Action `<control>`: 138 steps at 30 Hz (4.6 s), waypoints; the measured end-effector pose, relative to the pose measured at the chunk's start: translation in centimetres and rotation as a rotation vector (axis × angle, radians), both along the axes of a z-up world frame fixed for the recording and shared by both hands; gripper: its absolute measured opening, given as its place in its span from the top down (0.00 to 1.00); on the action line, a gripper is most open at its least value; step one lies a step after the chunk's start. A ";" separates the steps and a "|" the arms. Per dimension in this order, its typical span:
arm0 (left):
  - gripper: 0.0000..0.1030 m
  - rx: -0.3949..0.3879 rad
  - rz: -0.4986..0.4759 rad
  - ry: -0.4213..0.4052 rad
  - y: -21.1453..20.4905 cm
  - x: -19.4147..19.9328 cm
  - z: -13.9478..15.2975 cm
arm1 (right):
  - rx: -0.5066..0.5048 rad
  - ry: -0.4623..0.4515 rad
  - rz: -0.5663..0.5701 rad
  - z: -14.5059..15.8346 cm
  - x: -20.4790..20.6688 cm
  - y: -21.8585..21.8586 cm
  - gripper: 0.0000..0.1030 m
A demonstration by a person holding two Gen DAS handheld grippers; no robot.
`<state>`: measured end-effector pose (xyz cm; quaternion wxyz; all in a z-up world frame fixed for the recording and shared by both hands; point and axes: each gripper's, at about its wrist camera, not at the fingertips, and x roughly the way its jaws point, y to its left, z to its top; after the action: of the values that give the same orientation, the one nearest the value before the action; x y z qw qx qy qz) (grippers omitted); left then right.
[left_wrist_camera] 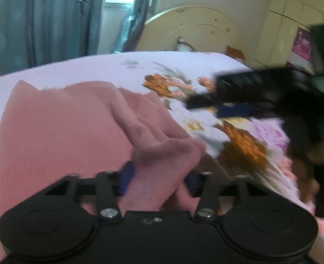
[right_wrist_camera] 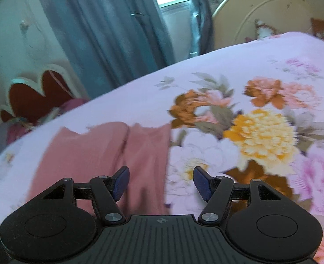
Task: Fold small clothes
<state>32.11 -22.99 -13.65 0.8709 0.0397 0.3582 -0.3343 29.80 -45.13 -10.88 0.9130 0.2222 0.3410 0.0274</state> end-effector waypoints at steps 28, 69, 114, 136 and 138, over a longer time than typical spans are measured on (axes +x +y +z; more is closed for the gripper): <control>0.34 -0.121 0.463 0.153 12.8 10.3 0.2 | 0.045 0.114 0.185 -4.1 9.5 5.3 0.61; 0.27 -0.054 0.290 0.158 10.8 5.1 0.7 | -0.147 0.127 0.179 -2.0 -4.4 4.5 0.78; 0.28 -0.014 0.291 0.119 9.1 14.1 2.3 | -0.071 0.106 0.012 -1.2 9.1 1.2 0.49; 0.27 -0.010 0.315 0.092 8.0 16.2 0.8 | -0.248 0.011 -0.073 -1.0 9.1 1.2 0.56; 0.30 -0.009 0.317 0.050 7.9 15.8 1.7 | -0.269 -0.023 -0.068 0.3 8.8 1.6 0.56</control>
<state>47.94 -15.06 -11.93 0.9037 -0.0297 0.3801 -0.1950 38.55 -43.51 -10.57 0.9388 0.1088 0.3234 -0.0470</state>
